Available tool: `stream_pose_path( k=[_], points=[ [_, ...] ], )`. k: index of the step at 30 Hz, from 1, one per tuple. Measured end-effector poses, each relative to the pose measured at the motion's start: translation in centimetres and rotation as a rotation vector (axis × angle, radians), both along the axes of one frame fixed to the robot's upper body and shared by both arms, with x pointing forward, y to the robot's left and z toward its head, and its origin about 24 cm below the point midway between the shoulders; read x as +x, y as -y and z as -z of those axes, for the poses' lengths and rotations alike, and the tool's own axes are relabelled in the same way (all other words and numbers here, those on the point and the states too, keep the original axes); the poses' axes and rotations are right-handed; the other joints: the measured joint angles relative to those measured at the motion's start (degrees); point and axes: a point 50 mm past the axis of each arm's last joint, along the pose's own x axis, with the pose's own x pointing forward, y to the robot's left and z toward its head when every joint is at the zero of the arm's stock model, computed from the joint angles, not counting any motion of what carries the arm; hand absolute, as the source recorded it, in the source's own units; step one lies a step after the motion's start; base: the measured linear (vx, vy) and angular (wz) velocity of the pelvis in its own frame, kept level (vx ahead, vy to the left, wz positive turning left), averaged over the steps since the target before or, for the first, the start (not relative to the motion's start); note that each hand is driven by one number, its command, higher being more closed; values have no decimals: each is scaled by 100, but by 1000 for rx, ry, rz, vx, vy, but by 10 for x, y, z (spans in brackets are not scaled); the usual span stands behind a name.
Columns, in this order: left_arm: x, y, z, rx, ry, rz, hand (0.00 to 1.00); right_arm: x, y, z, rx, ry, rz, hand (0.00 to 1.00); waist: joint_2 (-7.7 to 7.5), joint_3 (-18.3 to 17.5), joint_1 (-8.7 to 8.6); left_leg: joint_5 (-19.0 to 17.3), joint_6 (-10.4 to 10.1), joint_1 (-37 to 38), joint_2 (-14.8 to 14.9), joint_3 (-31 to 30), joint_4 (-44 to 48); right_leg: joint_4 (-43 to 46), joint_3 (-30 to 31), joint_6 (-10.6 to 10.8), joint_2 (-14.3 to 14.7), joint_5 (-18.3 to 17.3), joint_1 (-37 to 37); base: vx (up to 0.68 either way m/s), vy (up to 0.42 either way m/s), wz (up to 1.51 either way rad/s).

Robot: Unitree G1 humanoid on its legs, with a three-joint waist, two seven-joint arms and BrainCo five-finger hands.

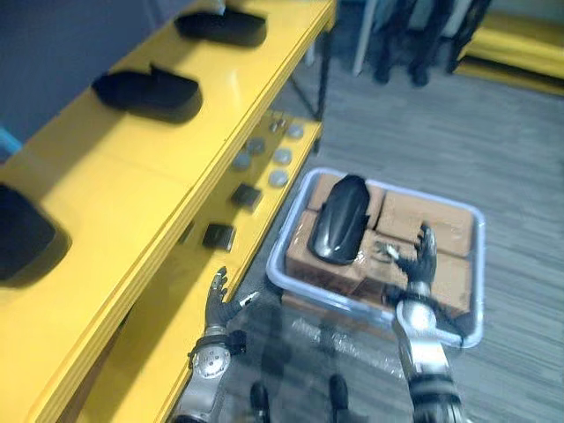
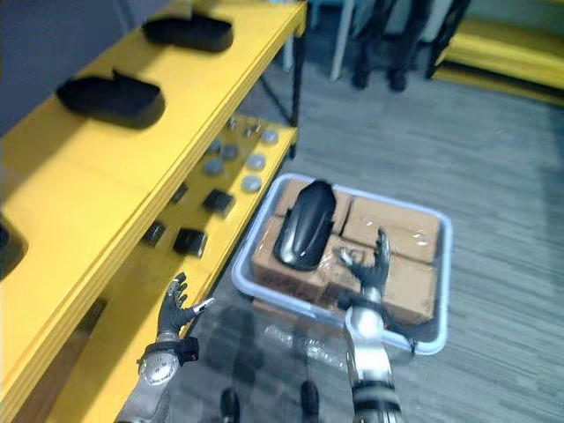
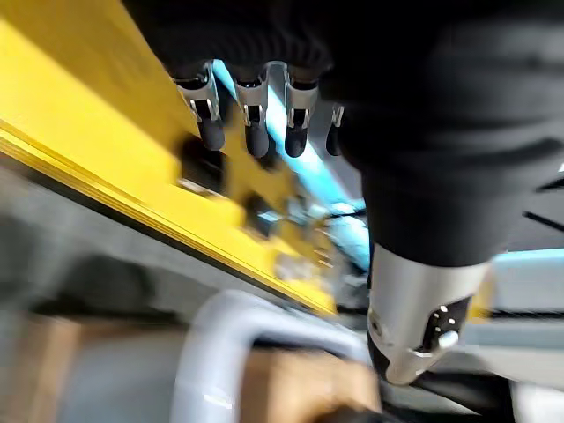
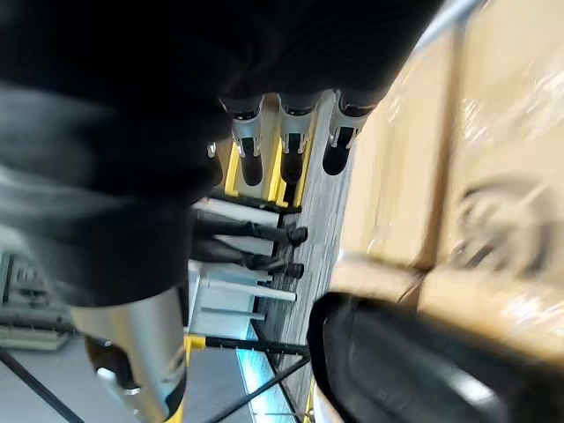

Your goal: Walk over and take plastic housings, then place them on the shelf

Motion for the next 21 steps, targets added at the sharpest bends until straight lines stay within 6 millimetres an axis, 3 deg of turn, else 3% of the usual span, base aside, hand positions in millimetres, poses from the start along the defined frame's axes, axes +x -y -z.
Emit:
stream_pose_path(
  k=[2,7,11,21],
  points=[
    [-3,-7,10,17,-49,-2,0,16,5,-40,6,77,48,0,33,230,57,3,7,-176,-11,-35,103,-26,-13,40,-18,84,-101,-27,66,6],
    [-6,-11,33,0,-167,-5,0,30,27,-81,-40,101,128,0,32,404,140,0,11,-649,-10,-125,246,-38,-16,135,-14,306,-495,-30,61,1],
    [-4,-11,40,-30,-203,-8,0,38,39,-91,-53,55,163,0,41,467,179,-34,65,-1001,-14,-165,448,-158,-14,139,-24,467,-695,-59,54,1],
    [12,12,33,-46,-189,68,0,46,73,-101,-162,-131,211,0,239,605,278,-54,136,-1972,6,-520,993,-255,-271,94,27,611,-1199,-55,3,10]
  ],
)
